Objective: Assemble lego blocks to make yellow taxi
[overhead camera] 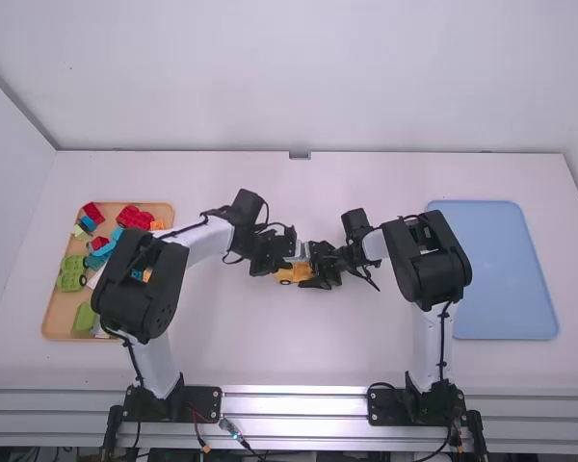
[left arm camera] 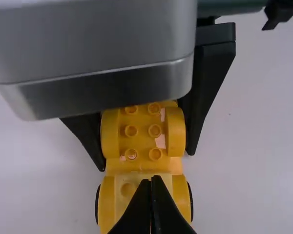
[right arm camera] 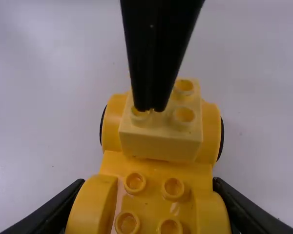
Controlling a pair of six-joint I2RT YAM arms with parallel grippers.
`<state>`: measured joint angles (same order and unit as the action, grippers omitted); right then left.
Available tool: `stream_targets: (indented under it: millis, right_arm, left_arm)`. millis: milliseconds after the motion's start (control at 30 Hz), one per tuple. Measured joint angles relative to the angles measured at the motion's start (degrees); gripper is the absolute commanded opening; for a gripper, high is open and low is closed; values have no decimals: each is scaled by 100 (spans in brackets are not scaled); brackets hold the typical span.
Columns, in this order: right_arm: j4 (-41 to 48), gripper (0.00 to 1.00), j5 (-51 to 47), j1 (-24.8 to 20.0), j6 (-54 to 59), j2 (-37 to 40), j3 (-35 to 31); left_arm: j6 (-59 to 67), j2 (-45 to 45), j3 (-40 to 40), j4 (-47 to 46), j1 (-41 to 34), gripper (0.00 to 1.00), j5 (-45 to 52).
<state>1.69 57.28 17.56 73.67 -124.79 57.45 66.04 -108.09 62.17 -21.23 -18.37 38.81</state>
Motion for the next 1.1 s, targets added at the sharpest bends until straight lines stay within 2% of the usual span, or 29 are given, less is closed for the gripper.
stream_targets:
  millis: [333,1100]
  right_arm:
    - [-2,64,0,0,2,0,0]
    - [48,64,37,7,33,0,-11]
  left_arm:
    - [-201,0,-321,763,216,2,149]
    - [-197,33,-592,1062,221,2,494]
